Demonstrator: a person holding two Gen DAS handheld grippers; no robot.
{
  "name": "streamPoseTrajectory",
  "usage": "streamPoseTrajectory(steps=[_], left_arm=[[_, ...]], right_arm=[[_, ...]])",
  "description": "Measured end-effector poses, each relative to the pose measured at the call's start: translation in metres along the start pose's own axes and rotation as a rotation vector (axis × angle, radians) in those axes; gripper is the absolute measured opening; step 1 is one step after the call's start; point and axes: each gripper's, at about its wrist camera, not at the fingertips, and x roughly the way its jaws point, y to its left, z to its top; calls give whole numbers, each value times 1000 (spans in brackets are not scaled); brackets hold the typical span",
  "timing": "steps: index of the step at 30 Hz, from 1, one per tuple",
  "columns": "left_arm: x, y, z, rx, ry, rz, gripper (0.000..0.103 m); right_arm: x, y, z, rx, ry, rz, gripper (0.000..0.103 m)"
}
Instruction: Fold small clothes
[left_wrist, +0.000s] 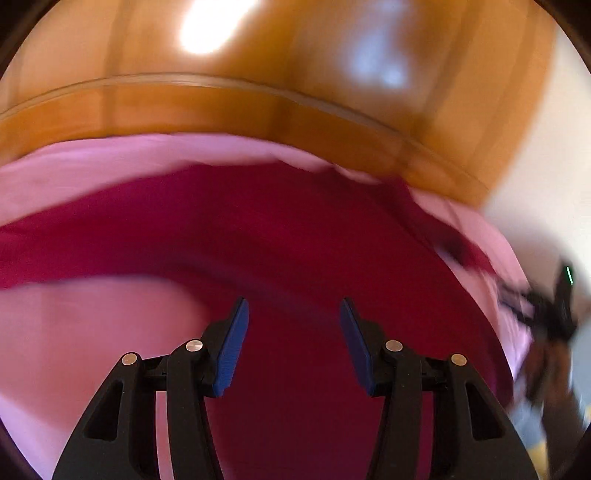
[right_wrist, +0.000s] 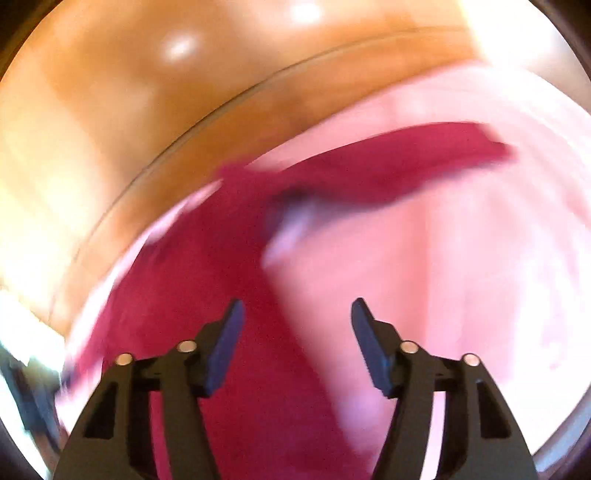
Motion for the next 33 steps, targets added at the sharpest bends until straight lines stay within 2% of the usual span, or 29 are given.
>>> streamPoseTrajectory(steps=[1,4,7,10,12,13,14,15,16,18,20,24,25,27,28,29,30,33], left_arm=[[8,-14,-8,25,26,-23,50],[23,-36,-27,18,85,-74,50],[31,-41,-40,17,126,-60,50],[40,-33,-39,8,155,-56,50],[43,-27,-39,-6,170,-61,50],[43,-24,-40,-16,172,-70,50],[43,-24,-40,-16,176,-71,50],[42,-24,-41,-12,181,-70,50],[40,-25,-43,-4,184,-69,50],[42,-25,-43,9,191,-69,50],[43,-24,-43,22,202,-70,50],[45,-23,-44,43,222,-71,50],[44,-23,-44,42,228,-70,50],[37,-22,-43,44,232,-64,50],[33,-21,-43,41,228,-56,50],[27,-17,-43,32,224,-47,50],[20,-13,-45,16,218,-35,50],[-7,7,-51,-47,180,13,50]], right_arm=[[1,-22,15,65,-18,-14,56],[19,-71,51,223,-38,-30,55],[44,-93,78,300,-45,-68,53],[70,-99,99,333,-51,-96,51],[86,-96,110,322,-48,-116,47],[91,-96,117,302,-38,-138,37],[94,-93,123,267,-28,-170,19],[92,-91,129,222,-24,-208,10],[88,-86,138,169,-38,-243,6],[70,-92,151,109,-109,-300,6],[53,-106,171,111,-164,-346,6],[58,-119,191,76,-161,-405,6],[67,-121,190,65,-128,-423,6],[74,-124,183,62,-105,-442,18],[73,-124,179,58,-101,-437,34],[70,-123,174,57,-101,-425,57],[64,-120,166,56,-103,-395,63],[36,-103,136,-5,-60,-265,64]])
